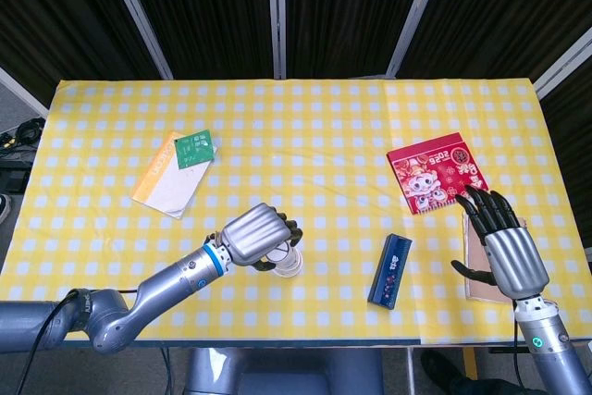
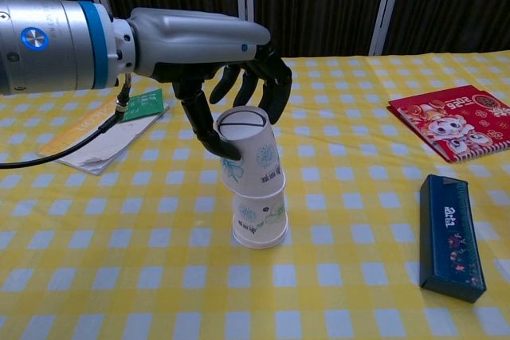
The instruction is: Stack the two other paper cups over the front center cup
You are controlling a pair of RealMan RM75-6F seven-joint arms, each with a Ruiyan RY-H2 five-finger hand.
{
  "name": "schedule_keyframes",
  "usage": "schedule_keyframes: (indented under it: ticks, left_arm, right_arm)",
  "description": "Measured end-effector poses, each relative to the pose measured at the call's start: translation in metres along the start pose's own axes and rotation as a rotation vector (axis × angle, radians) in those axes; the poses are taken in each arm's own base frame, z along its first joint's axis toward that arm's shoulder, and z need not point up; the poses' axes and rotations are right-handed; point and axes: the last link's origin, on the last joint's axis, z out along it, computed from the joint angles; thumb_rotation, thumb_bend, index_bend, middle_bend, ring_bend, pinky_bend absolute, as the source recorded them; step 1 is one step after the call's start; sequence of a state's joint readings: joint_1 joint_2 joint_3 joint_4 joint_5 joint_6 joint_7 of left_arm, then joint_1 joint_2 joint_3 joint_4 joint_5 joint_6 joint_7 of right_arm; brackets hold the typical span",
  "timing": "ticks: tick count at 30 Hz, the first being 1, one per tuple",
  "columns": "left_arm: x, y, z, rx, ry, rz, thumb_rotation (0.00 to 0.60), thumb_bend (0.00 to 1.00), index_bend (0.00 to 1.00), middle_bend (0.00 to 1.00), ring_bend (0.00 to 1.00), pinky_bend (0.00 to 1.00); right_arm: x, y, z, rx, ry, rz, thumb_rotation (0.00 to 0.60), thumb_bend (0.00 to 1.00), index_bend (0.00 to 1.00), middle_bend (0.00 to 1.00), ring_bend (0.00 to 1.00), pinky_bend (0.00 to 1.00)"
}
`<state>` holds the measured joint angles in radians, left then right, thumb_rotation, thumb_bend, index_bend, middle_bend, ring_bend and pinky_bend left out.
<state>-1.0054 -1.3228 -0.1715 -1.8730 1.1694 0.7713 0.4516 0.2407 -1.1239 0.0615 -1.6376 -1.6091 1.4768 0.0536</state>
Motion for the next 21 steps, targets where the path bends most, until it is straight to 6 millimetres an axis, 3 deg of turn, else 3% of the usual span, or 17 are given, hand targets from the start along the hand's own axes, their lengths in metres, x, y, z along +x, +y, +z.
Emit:
schedule_keyframes:
  ticks: [12,21]
  left_arm:
    - [-0.018,0.005,0.014,0.016,-0.038,0.01,0.6,0.21,0.52,0.46,0.48,0.55]
    - [-0.041,0.004,0.023,0.034,-0.07,0.007,0.6,0.21,0.52,0.45,0.48,0.45]
  right_arm:
    - [0.003,0.001,0.0,-0.001,0.006,0.008,0.6,0.0,0.0,0.0,0.0,0.0]
    - [0.004,0.0,-0.001,0.004,0.009,0.015,0.6,0.0,0.0,0.0,0.0,0.0]
